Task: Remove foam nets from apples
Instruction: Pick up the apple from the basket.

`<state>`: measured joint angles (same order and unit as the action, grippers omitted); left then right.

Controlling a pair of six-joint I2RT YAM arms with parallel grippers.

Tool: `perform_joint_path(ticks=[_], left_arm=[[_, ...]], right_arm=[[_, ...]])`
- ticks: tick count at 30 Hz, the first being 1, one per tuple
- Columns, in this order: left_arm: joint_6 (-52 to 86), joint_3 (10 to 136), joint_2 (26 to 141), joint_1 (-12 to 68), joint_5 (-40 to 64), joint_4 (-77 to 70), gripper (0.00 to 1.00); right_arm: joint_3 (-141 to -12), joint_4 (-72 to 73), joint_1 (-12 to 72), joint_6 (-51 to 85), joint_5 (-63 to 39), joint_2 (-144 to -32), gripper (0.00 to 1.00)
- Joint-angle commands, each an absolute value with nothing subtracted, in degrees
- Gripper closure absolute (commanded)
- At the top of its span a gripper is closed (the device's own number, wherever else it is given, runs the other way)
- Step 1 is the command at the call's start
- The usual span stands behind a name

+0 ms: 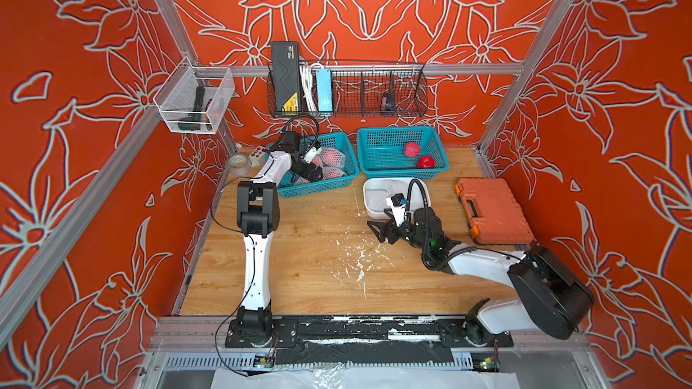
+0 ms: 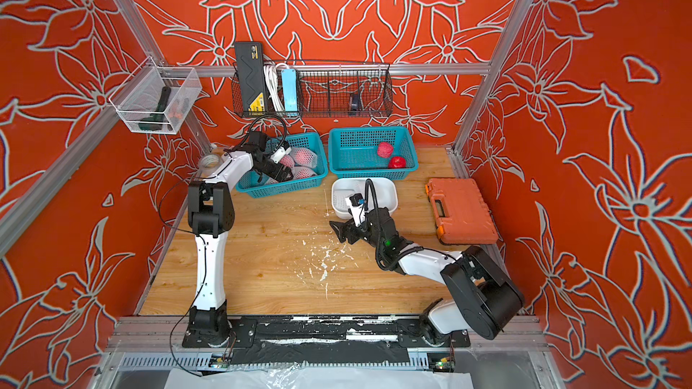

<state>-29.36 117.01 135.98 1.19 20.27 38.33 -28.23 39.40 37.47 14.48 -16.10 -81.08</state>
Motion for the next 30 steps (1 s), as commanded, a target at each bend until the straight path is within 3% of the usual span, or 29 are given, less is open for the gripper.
perform_joint_path(ticks=[1, 6, 21, 30], left_arm=[[-31.13, 114.17, 134.52, 1.32, 21.40, 40.03, 0.02], [-31.12, 115.14, 135.70, 1.32, 20.96, 40.35, 0.04], [-30.32, 114.65, 132.86, 1.40, 22.03, 39.70, 0.26], [-29.23, 115.11, 130.37, 1.85, 22.03, 39.78, 0.34]], right_arm=[[-30.23, 40.08, 37.79, 15.20, -15.91, -81.65, 0.13], [-30.20, 39.99, 37.79, 15.21, -15.87, -81.74, 0.13], [-30.76, 38.79, 37.80, 15.64, -14.35, -81.91, 0.13], [-30.76, 37.64, 37.79, 15.48, -11.96, -81.39, 0.13]])
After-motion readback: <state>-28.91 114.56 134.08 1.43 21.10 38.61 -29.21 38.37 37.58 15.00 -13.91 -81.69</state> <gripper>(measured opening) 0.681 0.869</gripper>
